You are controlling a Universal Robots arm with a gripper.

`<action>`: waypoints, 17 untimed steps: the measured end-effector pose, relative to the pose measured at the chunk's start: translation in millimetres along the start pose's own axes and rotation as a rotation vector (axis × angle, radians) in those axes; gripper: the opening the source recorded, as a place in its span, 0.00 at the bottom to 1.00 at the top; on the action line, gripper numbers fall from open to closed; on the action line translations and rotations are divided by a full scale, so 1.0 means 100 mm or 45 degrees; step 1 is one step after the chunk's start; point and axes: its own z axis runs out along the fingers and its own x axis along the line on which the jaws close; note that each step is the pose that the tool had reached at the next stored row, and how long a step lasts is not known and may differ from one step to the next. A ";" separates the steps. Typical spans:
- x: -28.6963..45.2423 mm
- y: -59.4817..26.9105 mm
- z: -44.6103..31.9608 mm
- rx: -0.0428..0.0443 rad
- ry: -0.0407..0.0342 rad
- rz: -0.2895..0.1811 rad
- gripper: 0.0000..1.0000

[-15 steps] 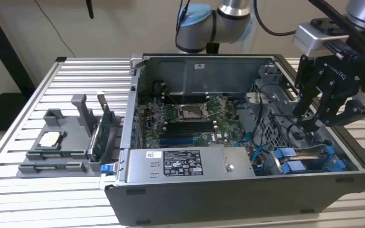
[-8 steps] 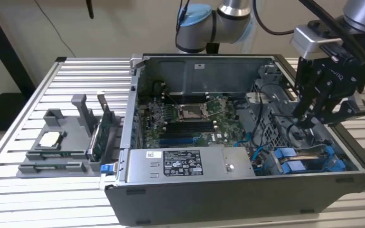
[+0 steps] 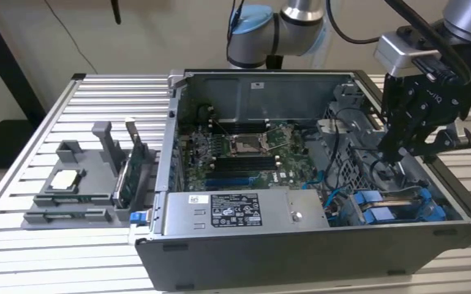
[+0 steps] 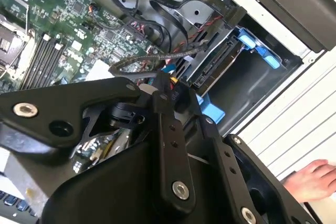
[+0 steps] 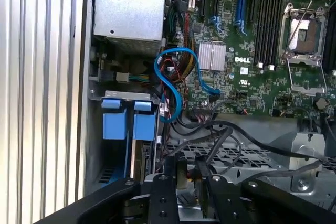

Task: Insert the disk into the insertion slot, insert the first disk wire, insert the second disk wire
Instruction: 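Insert the first disk wire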

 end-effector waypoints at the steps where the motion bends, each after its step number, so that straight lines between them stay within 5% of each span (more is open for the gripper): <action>1: 0.000 0.000 0.000 0.000 0.0001 0.000 0.28; 4: 0.000 0.000 0.000 0.000 -0.0002 0.000 0.20; 17: 0.009 -0.008 0.017 0.001 -0.0015 0.000 0.19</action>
